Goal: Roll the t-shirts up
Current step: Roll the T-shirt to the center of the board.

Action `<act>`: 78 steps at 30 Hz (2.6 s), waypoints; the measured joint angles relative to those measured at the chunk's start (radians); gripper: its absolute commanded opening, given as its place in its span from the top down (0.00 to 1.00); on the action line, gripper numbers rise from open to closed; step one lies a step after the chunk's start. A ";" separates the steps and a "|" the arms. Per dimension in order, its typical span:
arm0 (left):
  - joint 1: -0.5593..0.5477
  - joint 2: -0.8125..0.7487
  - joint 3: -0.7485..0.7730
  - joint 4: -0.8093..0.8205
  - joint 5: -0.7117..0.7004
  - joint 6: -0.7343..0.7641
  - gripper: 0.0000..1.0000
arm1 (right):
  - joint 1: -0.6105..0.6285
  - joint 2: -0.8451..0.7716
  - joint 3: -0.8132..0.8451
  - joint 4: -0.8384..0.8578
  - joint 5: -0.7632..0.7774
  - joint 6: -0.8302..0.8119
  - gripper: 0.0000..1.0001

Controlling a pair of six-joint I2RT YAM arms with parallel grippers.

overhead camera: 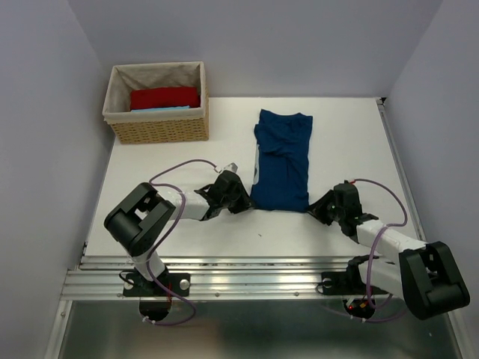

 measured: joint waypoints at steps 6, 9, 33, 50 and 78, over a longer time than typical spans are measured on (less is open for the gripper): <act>0.009 0.003 -0.007 0.006 0.003 -0.005 1.00 | 0.000 0.007 -0.002 0.002 0.002 0.010 0.99; 0.015 0.003 -0.007 0.005 0.006 -0.005 1.00 | 0.000 0.003 -0.002 0.002 0.003 0.010 0.99; 0.054 -0.038 0.005 -0.095 0.078 0.150 0.72 | 0.000 -0.072 0.006 -0.054 -0.025 -0.023 0.59; 0.060 -0.079 0.014 -0.151 0.062 0.171 0.45 | 0.000 -0.056 0.007 -0.084 -0.081 -0.027 0.53; 0.065 -0.090 0.014 -0.144 0.121 0.104 1.00 | 0.000 -0.105 0.008 -0.092 -0.132 0.022 0.99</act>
